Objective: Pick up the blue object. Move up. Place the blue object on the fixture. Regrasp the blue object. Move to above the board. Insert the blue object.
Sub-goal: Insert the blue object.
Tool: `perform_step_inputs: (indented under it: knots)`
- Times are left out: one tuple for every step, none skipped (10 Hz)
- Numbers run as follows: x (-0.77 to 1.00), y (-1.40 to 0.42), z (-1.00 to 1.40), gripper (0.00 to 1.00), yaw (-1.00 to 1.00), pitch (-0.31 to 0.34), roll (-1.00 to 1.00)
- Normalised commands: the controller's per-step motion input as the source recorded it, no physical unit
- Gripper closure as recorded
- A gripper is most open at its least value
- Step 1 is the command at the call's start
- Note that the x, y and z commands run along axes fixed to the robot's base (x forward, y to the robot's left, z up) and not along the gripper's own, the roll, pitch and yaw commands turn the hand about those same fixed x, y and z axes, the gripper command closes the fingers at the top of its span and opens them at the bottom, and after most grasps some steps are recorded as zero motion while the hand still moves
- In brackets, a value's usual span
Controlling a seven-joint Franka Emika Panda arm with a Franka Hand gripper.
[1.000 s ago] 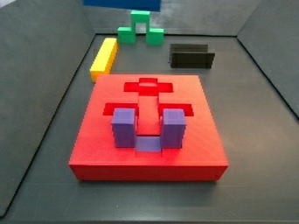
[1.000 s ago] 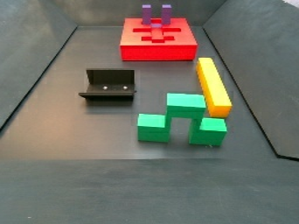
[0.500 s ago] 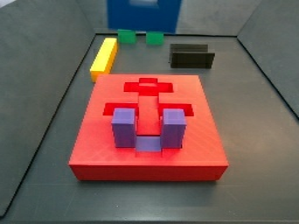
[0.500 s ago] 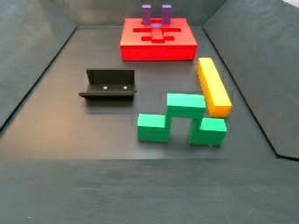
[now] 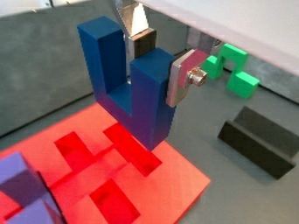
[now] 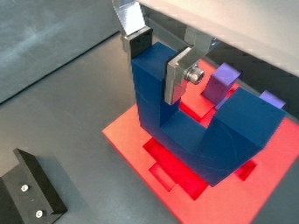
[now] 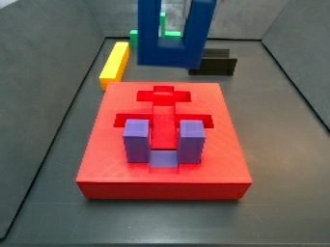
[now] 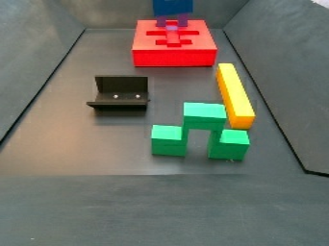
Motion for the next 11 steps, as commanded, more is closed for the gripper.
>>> perform_step_inputs:
  knots:
    - [0.1, 0.24, -0.31, 1.0, -0.02, -0.067, -0.12]
    - [0.0, 0.26, -0.13, 1.0, 0.0, -0.166, -0.28]
    - [0.0, 0.22, -0.12, 1.0, 0.0, -0.23, -0.32]
    - [-0.06, 0.11, -0.11, 1.0, 0.0, -0.266, -0.33]
    - [-0.13, 0.0, -0.25, 1.0, 0.0, -0.269, -0.26]
    - [-0.19, -0.08, -0.51, 1.0, -0.03, -0.237, -0.04]
    - [-0.21, -0.05, -0.52, 1.0, -0.05, -0.274, -0.01]
    - [-0.15, 0.0, -0.45, 1.0, -0.01, -0.324, -0.03]
    - [-0.02, 0.0, -0.33, 1.0, 0.0, -0.327, -0.04]
    - [0.0, 0.0, -0.11, 1.0, 0.0, -0.23, -0.04]
    - [0.0, 0.0, 0.0, 1.0, 0.0, -0.091, 0.0]
